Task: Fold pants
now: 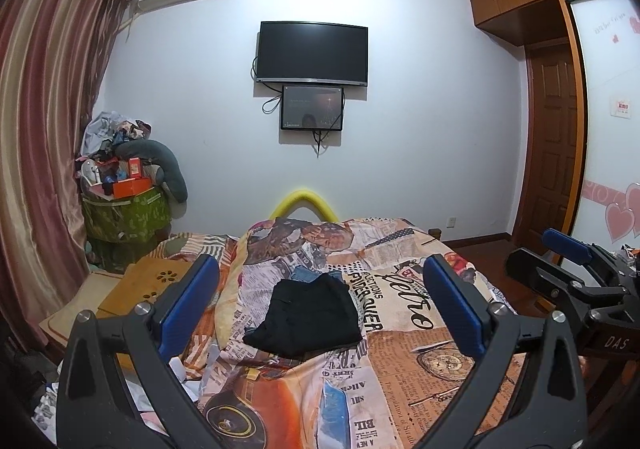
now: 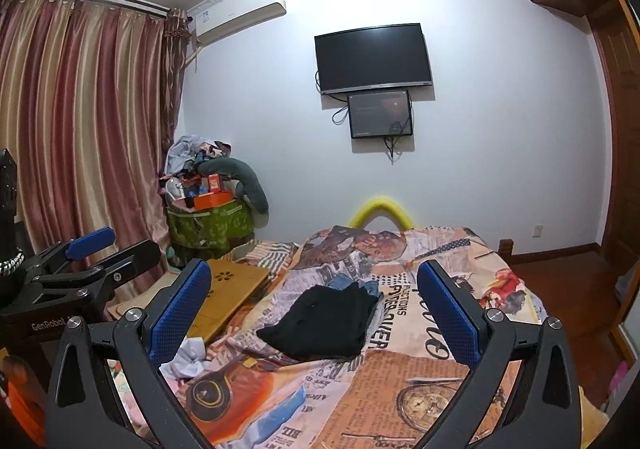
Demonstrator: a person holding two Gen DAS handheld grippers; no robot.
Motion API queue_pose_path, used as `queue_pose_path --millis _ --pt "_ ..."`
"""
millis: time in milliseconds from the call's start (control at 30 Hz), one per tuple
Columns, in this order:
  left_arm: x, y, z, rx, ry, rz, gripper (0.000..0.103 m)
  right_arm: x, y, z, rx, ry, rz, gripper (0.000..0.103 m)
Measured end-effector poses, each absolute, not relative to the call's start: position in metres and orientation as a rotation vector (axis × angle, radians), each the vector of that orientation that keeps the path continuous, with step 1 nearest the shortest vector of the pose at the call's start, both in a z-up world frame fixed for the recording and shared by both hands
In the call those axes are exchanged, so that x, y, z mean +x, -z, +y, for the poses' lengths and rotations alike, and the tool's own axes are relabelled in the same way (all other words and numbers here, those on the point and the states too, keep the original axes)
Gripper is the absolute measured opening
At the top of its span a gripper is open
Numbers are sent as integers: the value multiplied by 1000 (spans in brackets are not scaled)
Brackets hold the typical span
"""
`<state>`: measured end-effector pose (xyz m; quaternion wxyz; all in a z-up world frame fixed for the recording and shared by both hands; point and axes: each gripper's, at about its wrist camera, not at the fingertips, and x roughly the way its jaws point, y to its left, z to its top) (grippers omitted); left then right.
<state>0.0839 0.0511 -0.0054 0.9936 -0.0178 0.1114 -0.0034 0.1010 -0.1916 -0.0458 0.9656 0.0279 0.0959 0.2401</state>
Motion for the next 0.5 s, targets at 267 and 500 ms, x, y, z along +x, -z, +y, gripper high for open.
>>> queue_pose_path --millis 267,500 --pt "86 7 52 -36 13 229 103 101 46 -192 55 -487 196 102" --pt "85 11 55 -42 23 230 103 102 45 -191 54 -487 198 102"
